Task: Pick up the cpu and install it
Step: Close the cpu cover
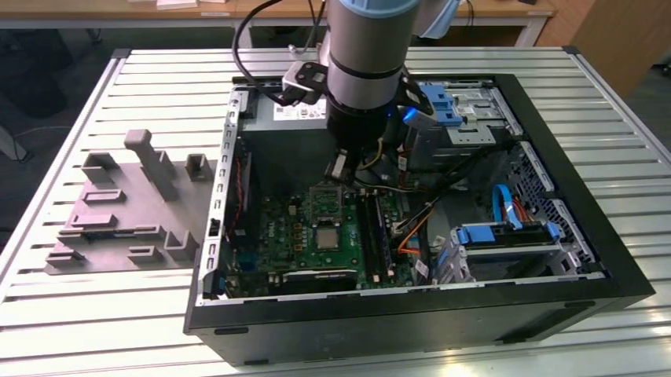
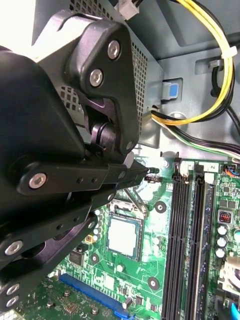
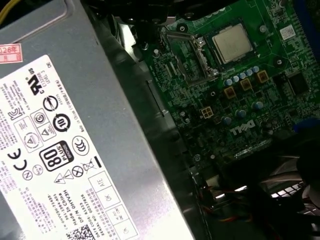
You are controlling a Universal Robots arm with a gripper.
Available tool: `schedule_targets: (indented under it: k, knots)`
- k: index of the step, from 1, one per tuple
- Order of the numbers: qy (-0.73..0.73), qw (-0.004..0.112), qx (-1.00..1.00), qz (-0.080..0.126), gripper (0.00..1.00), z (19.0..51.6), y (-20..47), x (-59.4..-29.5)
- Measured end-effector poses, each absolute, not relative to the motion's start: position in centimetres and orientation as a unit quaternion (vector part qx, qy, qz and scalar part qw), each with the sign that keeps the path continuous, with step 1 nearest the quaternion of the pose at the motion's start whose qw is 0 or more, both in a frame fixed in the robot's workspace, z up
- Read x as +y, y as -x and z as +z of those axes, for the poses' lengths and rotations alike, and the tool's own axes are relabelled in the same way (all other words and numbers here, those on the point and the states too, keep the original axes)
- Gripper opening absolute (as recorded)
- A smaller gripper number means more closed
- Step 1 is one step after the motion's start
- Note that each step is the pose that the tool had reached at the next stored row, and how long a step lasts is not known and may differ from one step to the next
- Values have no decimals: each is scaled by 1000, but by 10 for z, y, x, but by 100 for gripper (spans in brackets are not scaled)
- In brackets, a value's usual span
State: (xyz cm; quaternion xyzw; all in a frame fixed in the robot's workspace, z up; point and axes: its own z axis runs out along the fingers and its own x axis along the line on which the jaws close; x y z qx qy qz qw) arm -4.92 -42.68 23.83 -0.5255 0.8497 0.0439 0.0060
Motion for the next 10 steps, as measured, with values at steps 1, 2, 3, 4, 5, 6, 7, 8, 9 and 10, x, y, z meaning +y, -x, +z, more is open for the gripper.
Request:
schedule_targets:
  k: [1,2,3,4,5,6,7,8,9,10]
  knots:
    - [526,6,849,44,11,239,49,-427]
    - [527,6,849,44,11,239,49,-427]
    - [528,6,848,44,11,239,49,-427]
    - [530,6,847,44,11,239,49,-427]
    - [531,6,846,44,11,240,49,-427]
    - [533,6,845,44,11,240,49,-427]
    - [534,6,844,44,11,240,49,-427]
    - [535,6,844,44,11,241,49,-427]
    - [536,5,843,44,11,241,49,-427]
    - [537,5,842,43,11,241,49,-427]
